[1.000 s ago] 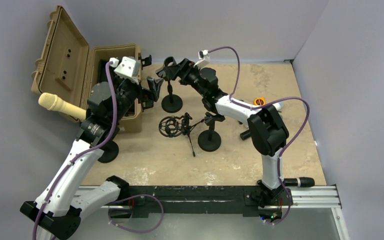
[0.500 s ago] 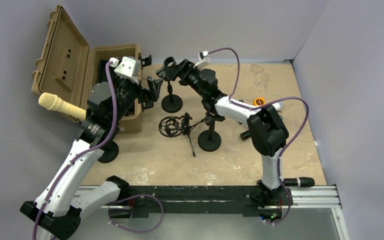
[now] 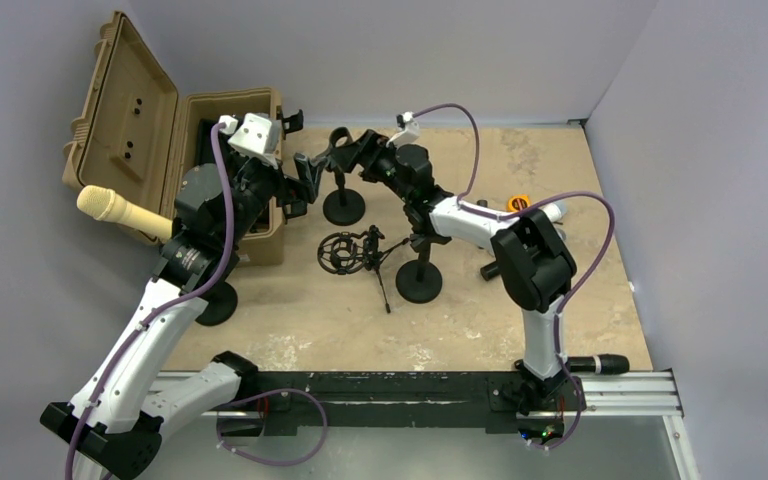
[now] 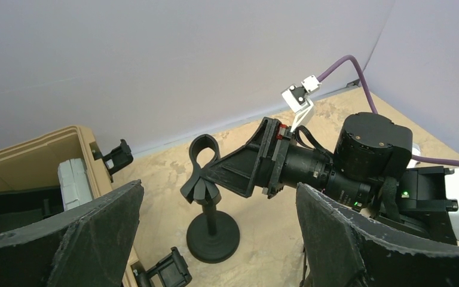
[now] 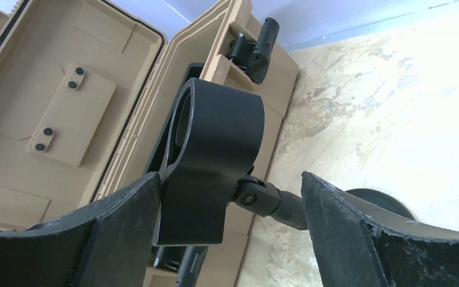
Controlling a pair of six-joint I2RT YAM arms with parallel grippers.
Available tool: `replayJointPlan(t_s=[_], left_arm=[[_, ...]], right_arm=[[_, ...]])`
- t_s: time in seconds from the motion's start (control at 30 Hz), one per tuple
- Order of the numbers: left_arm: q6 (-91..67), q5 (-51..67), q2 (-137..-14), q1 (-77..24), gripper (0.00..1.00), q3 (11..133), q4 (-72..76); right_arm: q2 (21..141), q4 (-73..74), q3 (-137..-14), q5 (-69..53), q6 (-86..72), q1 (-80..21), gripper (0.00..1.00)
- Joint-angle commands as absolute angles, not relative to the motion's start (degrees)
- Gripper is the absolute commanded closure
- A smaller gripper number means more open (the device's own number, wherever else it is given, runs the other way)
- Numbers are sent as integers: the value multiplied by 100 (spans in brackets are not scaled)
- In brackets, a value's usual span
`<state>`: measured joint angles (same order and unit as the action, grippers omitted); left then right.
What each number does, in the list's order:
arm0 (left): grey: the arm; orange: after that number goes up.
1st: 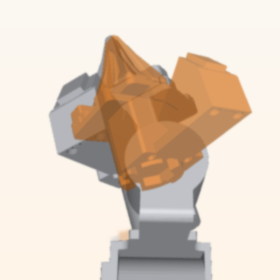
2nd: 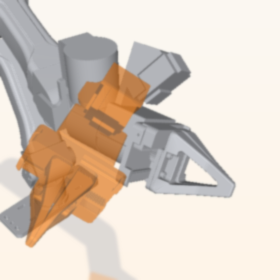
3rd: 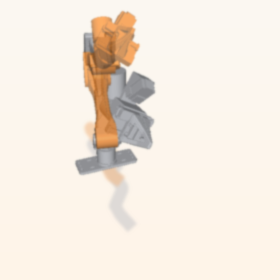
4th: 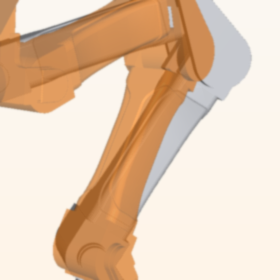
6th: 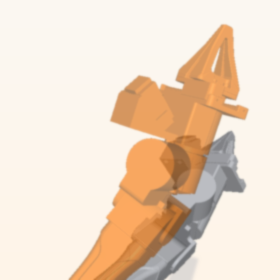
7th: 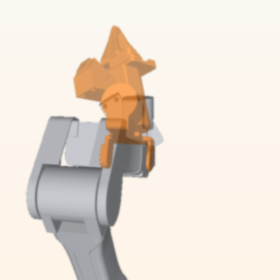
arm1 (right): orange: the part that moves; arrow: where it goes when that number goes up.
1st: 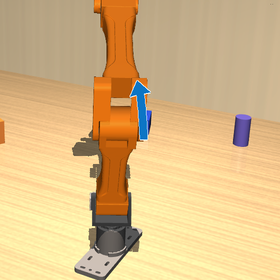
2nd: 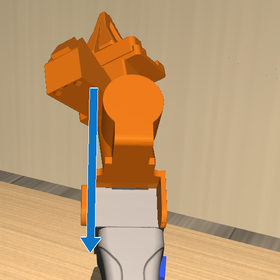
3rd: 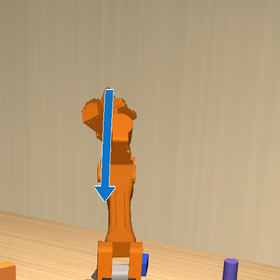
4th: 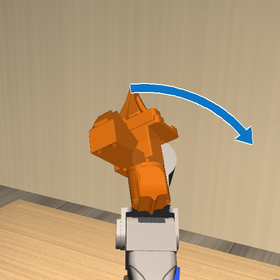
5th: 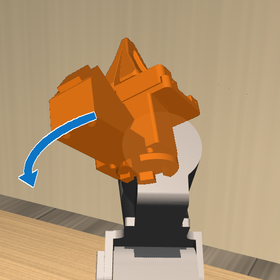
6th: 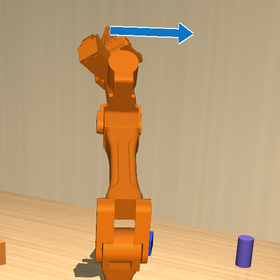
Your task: Remove the microphone from the stand
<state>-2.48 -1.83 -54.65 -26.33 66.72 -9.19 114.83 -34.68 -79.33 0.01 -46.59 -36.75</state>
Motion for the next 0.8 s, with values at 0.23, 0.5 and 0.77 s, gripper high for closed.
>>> replayJointPlan(t_s=[0.23, 0.5, 0.77], left_arm=[[-369, -79, -5434, -2654, 5, 6689, -685], [-310, -147, -5419, -2654, 4, 6687, -716], [-364, -119, -5488, -2661, 4, 6701, -727]], right_arm=[[11731, -2195, -9346, -147, -3671, -3648, 7], [11272, -1688, -10274, -124, -3265, -3636, 2], [9386, -2217, -8009, 557, -2538, -3629, 5]])
